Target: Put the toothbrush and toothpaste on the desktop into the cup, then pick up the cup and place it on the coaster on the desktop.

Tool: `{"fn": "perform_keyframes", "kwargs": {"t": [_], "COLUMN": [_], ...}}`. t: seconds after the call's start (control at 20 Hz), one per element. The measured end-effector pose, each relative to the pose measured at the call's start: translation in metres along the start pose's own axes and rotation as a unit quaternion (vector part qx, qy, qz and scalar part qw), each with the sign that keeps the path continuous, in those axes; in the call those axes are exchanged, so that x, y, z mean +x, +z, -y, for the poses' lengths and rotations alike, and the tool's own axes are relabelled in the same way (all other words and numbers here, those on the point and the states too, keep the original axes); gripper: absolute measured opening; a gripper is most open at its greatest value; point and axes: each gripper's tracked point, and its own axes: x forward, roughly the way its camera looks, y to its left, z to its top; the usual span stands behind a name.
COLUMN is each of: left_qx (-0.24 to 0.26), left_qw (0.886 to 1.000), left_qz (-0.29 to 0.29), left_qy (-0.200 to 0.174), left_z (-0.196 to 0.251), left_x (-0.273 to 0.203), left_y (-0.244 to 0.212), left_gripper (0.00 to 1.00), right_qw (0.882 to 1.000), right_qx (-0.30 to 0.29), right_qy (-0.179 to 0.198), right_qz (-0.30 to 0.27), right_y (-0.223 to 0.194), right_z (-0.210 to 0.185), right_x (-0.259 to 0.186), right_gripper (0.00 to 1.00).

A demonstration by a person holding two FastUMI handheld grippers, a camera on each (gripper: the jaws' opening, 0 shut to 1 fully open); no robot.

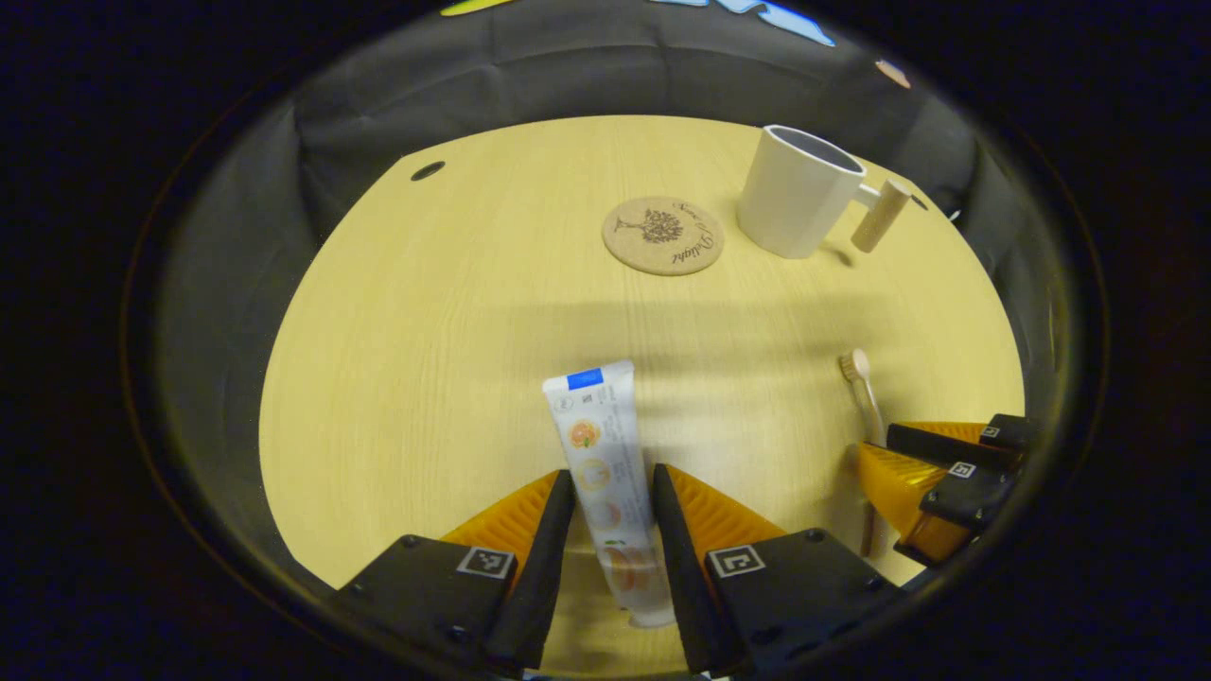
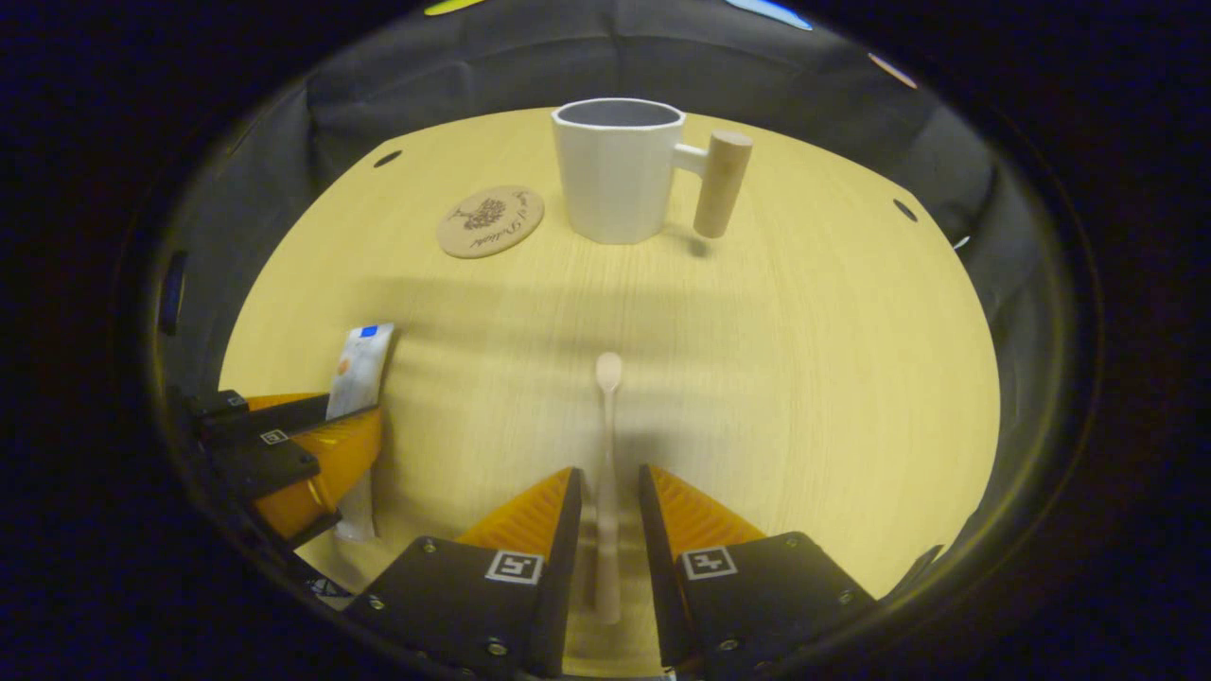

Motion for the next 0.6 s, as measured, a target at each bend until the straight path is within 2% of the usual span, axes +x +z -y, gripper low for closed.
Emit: {"fn": "perform_keyframes", "kwargs": {"t": [0.15,0.2,0.25,0.3,0.35,0.4,0.45,0.5,0.6], "left_qx": [0.007,0.008,0.008,0.008,0.01,0.012,0.014,0.015,0.015], "left_qw": [1.0,1.0,1.0,1.0,1.0,1.0,1.0,1.0,1.0], "left_qz": [-0.001,-0.005,-0.004,-0.002,-0.007,-0.006,-0.009,-0.009,-0.01], "left_qy": [-0.004,-0.004,-0.005,-0.005,-0.004,-0.004,-0.004,-0.004,-0.003], "left_z": [0.0022,0.0014,0.0021,0.0033,0.0031,0.0025,0.0026,0.0029,0.0031], "left_x": [-0.0003,-0.0001,0.0005,0.0012,-0.0003,0.0006,0.0009,0.0007,0.0003], "left_y": [0.003,0.0006,0.0021,0.0024,0.0017,0.0018,0.0018,0.002,0.0025], "left_gripper": [0.51,0.4,0.4,0.45,0.33,0.33,0.44,0.39,0.39], "right_qw": [1.0,1.0,1.0,1.0,1.0,1.0,0.999,0.999,0.999], "right_qx": [0.005,0.009,0.013,0.016,0.017,0.021,0.024,0.029,0.032], "right_qy": [-0.006,-0.002,-0.002,-0.001,-0.001,-0.007,-0.004,-0.003,-0.002], "right_qz": [-0.007,-0.009,-0.014,-0.016,-0.019,-0.012,-0.024,-0.023,-0.026], "right_y": [0.0024,0.0024,0.0025,0.0023,0.0028,0.005,0.0043,0.0047,0.0063], "right_z": [0.0029,0.0028,0.0035,0.0034,0.004,0.0065,0.0065,0.0065,0.0069], "right_x": [-0.0007,-0.0023,-0.0022,-0.0008,-0.0012,-0.0038,-0.0011,-0.0003,-0.0005], "right_gripper": [0.39,0.22,0.23,0.22,0.23,0.22,0.16,0.09,0.09]}}
